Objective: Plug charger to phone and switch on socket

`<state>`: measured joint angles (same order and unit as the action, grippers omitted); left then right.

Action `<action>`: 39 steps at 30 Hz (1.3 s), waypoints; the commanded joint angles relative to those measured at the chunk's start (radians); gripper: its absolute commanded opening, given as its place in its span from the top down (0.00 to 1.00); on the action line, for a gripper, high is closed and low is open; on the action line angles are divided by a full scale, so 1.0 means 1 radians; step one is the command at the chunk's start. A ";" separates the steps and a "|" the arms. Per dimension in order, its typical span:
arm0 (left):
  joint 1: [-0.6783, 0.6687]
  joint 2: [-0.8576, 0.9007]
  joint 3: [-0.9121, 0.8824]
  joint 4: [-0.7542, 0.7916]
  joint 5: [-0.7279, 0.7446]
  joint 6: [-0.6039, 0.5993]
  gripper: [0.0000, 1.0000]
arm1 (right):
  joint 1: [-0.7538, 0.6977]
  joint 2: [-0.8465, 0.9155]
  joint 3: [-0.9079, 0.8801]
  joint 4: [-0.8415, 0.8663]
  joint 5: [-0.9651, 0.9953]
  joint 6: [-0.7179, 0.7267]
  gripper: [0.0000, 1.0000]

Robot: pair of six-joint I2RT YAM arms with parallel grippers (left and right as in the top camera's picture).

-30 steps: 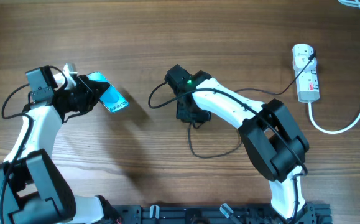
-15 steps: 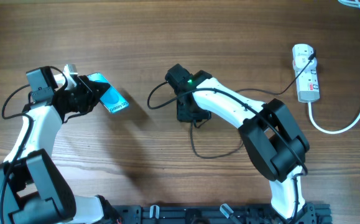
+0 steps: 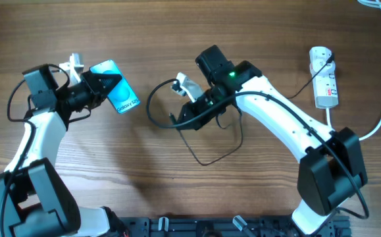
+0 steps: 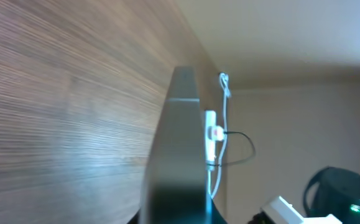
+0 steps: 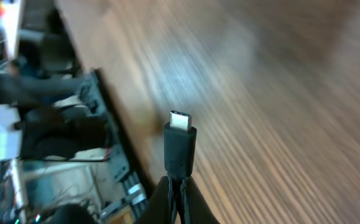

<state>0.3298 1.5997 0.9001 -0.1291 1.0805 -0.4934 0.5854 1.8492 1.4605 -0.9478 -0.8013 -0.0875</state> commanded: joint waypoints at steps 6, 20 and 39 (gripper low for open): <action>-0.080 -0.220 0.002 0.035 -0.060 -0.200 0.96 | 0.022 -0.023 0.000 0.108 -0.120 0.067 0.96; -0.195 -0.216 0.002 0.009 -0.030 -0.226 0.96 | 0.142 -0.142 0.000 0.118 0.115 0.221 0.96; -0.221 -0.216 0.002 -0.009 -0.026 -0.075 0.96 | 0.141 -0.142 0.000 0.118 0.162 0.233 0.96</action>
<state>0.1116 1.3846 0.8982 -0.1455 1.0264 -0.6109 0.7277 1.7195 1.4593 -0.8253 -0.6456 0.1532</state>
